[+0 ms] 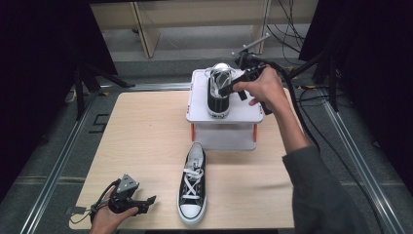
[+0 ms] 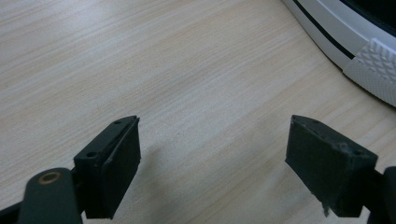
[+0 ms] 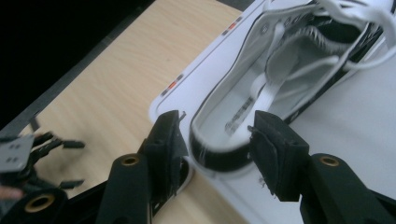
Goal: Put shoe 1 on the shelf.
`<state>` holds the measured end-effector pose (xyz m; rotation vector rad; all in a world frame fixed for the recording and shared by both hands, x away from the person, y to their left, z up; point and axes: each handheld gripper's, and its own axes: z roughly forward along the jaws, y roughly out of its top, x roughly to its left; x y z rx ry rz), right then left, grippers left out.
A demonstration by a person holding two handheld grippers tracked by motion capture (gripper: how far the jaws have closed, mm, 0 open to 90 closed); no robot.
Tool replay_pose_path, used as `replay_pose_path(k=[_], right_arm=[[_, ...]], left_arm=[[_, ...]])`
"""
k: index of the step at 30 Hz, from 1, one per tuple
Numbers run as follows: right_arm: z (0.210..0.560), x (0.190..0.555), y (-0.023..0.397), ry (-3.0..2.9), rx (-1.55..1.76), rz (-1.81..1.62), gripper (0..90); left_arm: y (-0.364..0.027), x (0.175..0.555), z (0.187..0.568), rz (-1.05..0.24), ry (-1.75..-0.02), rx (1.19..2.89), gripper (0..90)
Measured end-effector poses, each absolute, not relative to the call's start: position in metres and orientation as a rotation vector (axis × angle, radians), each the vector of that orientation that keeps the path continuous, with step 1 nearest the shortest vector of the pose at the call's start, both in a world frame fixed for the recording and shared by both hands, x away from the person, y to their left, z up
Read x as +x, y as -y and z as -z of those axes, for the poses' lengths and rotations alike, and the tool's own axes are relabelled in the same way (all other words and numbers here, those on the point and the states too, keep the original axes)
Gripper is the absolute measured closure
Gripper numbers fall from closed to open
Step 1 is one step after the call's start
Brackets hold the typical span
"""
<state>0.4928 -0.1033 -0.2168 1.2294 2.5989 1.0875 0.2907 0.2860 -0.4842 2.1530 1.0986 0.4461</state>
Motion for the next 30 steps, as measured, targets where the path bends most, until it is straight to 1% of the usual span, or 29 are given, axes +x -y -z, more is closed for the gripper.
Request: replay_pose_path(k=[1,3,4,8,11,12,13,16,17,18,21,23,28,30], right_arm=[[0.219,0.488,0.108,-2.606,1.218,-1.088,51.6],[0.223,0.478,0.117,-2.609,1.233,-1.093,51.1],[0.226,0.475,0.121,-2.613,1.222,-1.093,50.5],[0.237,0.458,0.133,-2.648,1.175,-1.099,49.4],[0.243,0.449,0.138,-2.655,1.167,-1.107,48.1],[0.25,0.441,0.142,-2.671,1.15,-1.101,46.8],[0.254,0.438,0.143,-2.677,1.132,-1.098,46.7],[0.264,0.428,0.145,-2.688,1.134,-1.105,45.5],[0.274,0.421,0.145,-2.71,1.107,-1.12,42.7],[0.277,0.416,0.146,-2.712,1.124,-1.109,42.1],[0.285,0.41,0.147,-2.718,1.08,-1.118,41.8],[0.296,0.401,0.149,-2.733,1.073,-1.141,41.0],[0.311,0.393,0.148,-2.737,1.063,-1.126,38.2],[0.326,0.387,0.143,-2.753,1.052,-1.156,37.4]], left_arm=[[-0.284,0.289,0.485,-0.429,-1.142,2.128,17.5],[-0.286,0.291,0.485,-0.451,-1.098,2.152,17.5],[-0.286,0.29,0.484,-0.431,-1.113,2.147,17.5],[-0.287,0.291,0.485,-0.457,-1.1,2.155,17.5],[-0.287,0.291,0.484,-0.451,-1.104,2.153,17.5],[-0.288,0.29,0.483,-0.437,-1.097,2.175,17.5],[-0.286,0.29,0.485,-0.447,-1.117,2.142,17.5],[-0.287,0.291,0.484,-0.455,-1.103,2.155,17.5],[-0.287,0.291,0.484,-0.455,-1.104,2.153,17.5],[-0.287,0.291,0.485,-0.456,-1.103,2.142,17.5],[-0.285,0.289,0.486,-0.432,-1.144,2.123,17.5],[-0.287,0.291,0.486,-0.45,-1.112,2.136,17.5],[-0.287,0.29,0.484,-0.441,-1.113,2.155,17.5],[-0.288,0.29,0.484,-0.432,-1.107,2.172,17.5]])
